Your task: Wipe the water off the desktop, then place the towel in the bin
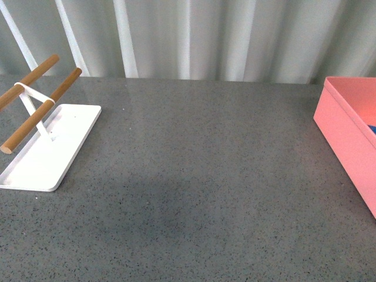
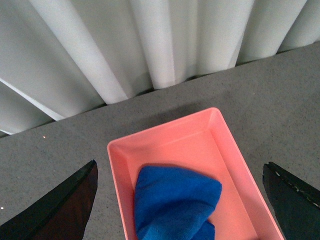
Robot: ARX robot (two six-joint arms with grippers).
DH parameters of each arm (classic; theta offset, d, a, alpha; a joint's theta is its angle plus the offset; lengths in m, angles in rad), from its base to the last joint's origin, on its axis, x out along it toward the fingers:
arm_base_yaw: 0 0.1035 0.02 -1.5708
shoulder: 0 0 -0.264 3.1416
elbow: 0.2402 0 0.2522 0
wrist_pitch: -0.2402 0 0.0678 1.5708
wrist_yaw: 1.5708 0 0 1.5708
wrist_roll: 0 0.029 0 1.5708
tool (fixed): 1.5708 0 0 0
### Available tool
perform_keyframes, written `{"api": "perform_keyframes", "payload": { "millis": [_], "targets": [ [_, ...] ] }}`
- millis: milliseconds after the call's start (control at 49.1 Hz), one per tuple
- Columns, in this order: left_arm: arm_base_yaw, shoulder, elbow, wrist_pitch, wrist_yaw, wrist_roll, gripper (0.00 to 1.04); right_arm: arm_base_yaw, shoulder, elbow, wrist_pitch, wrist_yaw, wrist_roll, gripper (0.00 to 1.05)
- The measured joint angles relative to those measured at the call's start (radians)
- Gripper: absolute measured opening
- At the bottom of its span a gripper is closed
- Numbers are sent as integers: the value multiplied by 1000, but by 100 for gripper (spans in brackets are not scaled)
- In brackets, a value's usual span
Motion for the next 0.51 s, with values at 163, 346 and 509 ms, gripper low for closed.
{"api": "perform_keyframes", "payload": {
  "millis": [163,346,509],
  "targets": [
    [0,0,0,0,0,0,98,-5,5,-81,-17,-2,-13,98],
    [0,0,0,0,0,0,98,12,-43,-123,141,2,-14,98],
    [0,0,0,0,0,0,98,90,-265,-282,460,-1,-98,97]
  ]
}}
